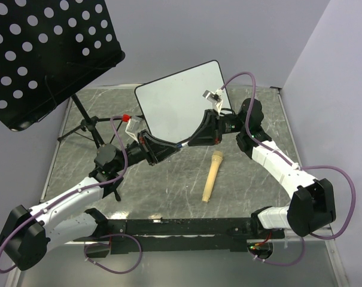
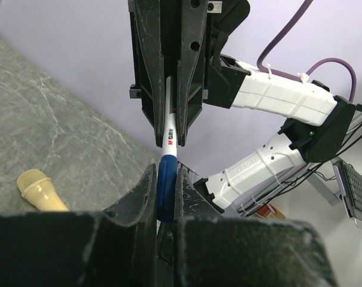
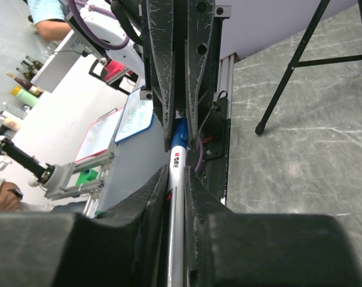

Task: Write a sentence on the whiteboard
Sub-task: Open the pen cap from the whiteboard marker, then place the pen cap at the center of the board.

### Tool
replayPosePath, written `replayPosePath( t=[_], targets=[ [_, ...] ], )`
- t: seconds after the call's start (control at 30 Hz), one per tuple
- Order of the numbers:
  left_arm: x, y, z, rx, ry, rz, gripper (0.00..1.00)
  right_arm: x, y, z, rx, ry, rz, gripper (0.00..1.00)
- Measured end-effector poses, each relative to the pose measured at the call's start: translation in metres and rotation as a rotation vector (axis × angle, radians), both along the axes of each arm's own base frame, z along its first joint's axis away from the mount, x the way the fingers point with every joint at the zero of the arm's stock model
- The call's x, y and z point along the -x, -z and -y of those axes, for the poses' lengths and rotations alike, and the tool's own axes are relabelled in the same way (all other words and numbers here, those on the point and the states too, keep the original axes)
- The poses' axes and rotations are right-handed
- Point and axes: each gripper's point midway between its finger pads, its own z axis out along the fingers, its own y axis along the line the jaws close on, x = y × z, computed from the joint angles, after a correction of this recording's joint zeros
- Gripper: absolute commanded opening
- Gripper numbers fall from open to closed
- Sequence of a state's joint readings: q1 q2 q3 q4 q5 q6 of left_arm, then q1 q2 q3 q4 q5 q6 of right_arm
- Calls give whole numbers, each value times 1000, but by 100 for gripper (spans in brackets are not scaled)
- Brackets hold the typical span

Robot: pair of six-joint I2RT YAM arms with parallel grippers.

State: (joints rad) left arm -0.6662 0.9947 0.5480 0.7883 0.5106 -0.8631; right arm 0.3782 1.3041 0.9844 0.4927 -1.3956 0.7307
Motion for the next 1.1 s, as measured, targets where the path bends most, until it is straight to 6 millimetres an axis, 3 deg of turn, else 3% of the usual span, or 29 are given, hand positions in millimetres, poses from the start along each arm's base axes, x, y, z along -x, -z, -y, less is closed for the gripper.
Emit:
replayPosePath(
  t=[0.1,0.67,0.9,1.1],
  targets=[
    [0,0,0,0,1,0,1,-1,0,0,1,0,2,0],
    [1,-1,-6,12,1,0,1,-2,-2,0,-1,-9,7,0],
    [-9,14,-42,-22,-91,-9,1,-25,-8,30,-6,63,22,0],
    [-14,29,-61,-93,-162,-30,1,-34,-1,39,10,96,25,0]
  ],
)
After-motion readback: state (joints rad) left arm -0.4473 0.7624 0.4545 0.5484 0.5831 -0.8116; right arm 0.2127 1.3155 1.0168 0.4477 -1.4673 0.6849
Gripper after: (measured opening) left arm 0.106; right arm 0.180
